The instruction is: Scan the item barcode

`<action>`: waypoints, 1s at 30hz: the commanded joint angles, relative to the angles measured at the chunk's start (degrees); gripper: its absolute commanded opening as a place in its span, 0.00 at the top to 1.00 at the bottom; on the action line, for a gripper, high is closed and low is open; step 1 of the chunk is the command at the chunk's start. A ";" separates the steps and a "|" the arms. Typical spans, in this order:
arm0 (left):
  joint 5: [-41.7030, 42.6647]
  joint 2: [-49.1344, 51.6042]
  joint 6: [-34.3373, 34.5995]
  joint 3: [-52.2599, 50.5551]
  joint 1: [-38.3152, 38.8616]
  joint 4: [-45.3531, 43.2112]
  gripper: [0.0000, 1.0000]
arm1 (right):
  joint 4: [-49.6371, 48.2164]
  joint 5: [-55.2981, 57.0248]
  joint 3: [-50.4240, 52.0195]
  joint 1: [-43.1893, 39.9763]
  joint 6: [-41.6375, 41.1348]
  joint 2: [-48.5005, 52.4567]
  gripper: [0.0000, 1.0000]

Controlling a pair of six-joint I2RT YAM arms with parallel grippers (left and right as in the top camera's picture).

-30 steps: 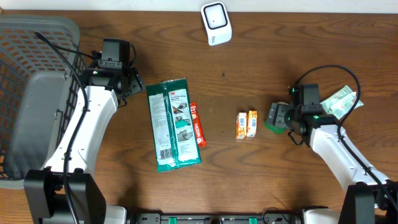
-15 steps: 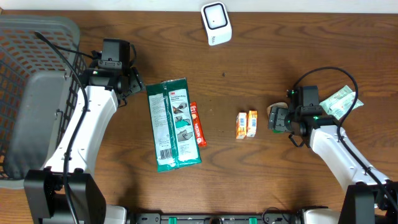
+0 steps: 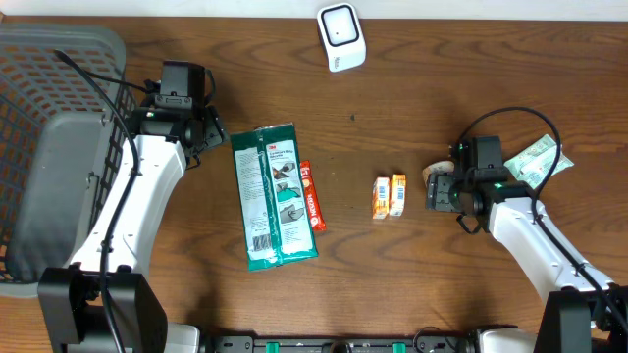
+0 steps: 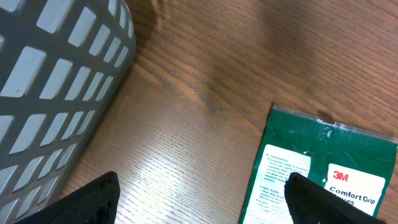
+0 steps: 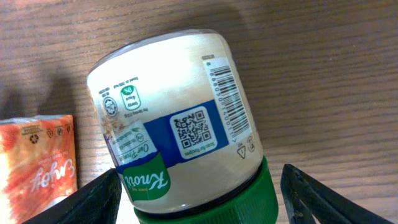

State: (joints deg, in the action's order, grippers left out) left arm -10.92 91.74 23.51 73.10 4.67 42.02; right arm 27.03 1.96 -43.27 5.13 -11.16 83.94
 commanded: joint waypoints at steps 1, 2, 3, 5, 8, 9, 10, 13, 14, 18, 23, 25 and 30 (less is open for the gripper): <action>-1.16 -0.02 -0.57 0.26 0.02 0.17 0.15 | -0.50 0.37 1.18 0.13 3.06 -0.26 0.23; -1.18 -0.02 -0.57 0.26 0.02 0.17 0.15 | -0.48 0.37 1.29 0.13 3.10 -0.26 0.24; -1.18 -0.02 -0.57 0.26 0.02 0.17 0.15 | -0.50 0.37 1.29 0.13 3.10 -0.26 0.27; -1.18 -0.02 -0.57 0.26 0.02 0.17 0.15 | -1.53 0.39 1.29 0.13 3.13 -0.26 0.29; -1.18 -0.02 -0.57 0.26 0.02 0.17 0.15 | -3.10 0.66 1.29 0.13 3.13 -0.26 0.33; -1.18 -0.02 -0.57 0.26 0.02 0.17 0.15 | -3.58 0.57 1.29 0.13 3.13 -0.26 0.34; -1.18 -0.02 -0.57 0.26 0.02 0.17 0.15 | -3.82 0.48 1.29 0.13 3.13 -0.26 0.34; -1.18 -0.02 -0.57 0.26 0.02 0.17 0.15 | -3.85 -0.85 1.29 0.22 3.10 -0.26 0.37; -1.18 -0.02 -0.57 0.26 0.02 0.17 0.15 | -3.69 -0.98 1.29 0.22 3.10 -0.26 0.40; -1.18 -0.02 -0.57 0.26 0.02 0.17 0.15 | -2.40 -0.98 1.29 0.22 3.08 -0.26 0.42; -1.18 -0.02 -0.57 0.26 0.02 0.17 0.15 | -1.68 -0.96 1.05 0.22 3.10 -0.92 0.43; -1.18 -0.02 -0.57 0.26 0.02 0.17 0.15 | -0.79 -0.96 0.39 0.22 3.10 -2.01 0.43; -1.18 -0.02 -0.57 0.26 0.02 0.17 0.15 | 2.86 -0.98 -2.25 0.22 3.08 -7.28 0.47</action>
State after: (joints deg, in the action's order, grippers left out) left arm -10.92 91.74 23.51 73.10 4.67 42.02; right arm 29.04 0.89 -43.46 5.17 -8.45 79.64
